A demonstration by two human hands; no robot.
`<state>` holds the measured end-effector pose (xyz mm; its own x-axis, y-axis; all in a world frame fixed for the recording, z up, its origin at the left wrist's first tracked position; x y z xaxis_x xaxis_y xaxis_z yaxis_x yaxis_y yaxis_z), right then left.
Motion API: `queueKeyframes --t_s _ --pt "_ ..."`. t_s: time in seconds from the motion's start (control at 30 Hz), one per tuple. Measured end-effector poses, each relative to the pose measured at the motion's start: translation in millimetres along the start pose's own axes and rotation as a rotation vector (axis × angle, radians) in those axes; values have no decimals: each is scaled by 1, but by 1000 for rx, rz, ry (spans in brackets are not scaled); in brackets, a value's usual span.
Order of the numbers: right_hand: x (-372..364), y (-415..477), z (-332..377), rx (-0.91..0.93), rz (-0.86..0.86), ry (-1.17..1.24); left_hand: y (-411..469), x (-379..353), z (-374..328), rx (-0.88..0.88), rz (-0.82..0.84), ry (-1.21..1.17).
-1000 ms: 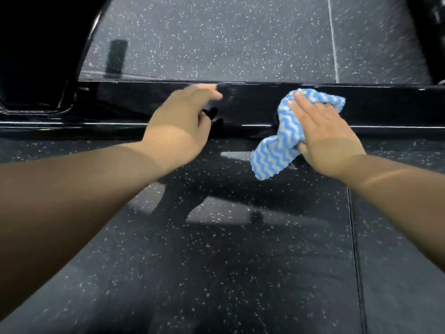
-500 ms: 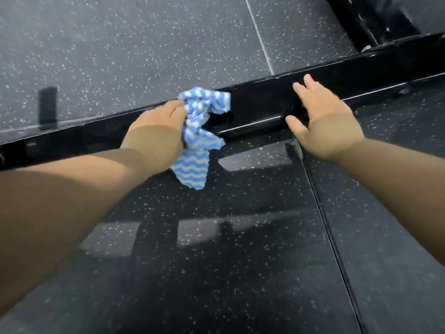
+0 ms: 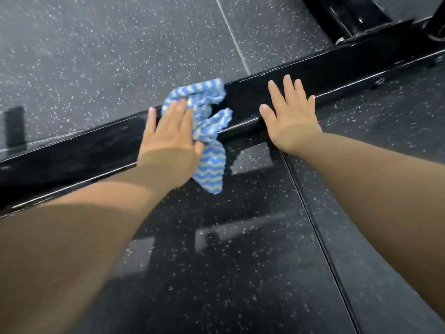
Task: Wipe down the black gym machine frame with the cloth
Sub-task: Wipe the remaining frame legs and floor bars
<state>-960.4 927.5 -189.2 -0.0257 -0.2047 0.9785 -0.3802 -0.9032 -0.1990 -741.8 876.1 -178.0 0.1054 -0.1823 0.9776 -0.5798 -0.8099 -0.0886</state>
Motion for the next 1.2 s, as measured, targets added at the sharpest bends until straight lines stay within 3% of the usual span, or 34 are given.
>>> queueKeyframes --t_s 0.1,0.17,0.4,0.53,0.63,0.77,0.9,1.2 --pt "-1 -1 -1 4 7 -1 -24 12 40 208 -6 -71" --pt "-1 0 -1 3 8 2 -12 13 32 265 3 -63" --pt "-2 4 -5 0 -11 49 74 0 -51 -29 23 -130" --pt "0 4 -5 5 34 33 51 3 -28 -25 20 -131" --pt "2 4 -4 17 106 -8 20 10 21 95 63 -63" --pt "6 7 -1 40 226 -40 -16 26 83 384 58 -13" --pt "7 5 -3 78 250 -54 -18 23 65 514 73 -70" --pt "7 6 -4 126 212 -12 20 13 -14 350 229 -50"
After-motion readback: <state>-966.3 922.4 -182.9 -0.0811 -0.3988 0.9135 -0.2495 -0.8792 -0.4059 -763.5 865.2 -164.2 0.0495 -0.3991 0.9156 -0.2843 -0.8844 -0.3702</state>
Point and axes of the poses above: each hand's wrist, its own y-axis towards the middle knuckle, its own x-axis out of the back of the hand, z = x × y, the point moved 7 cm from there along y, towards the middle knuckle, and after that the axes turned 14 degrees about -y, right-handed, at the moved point
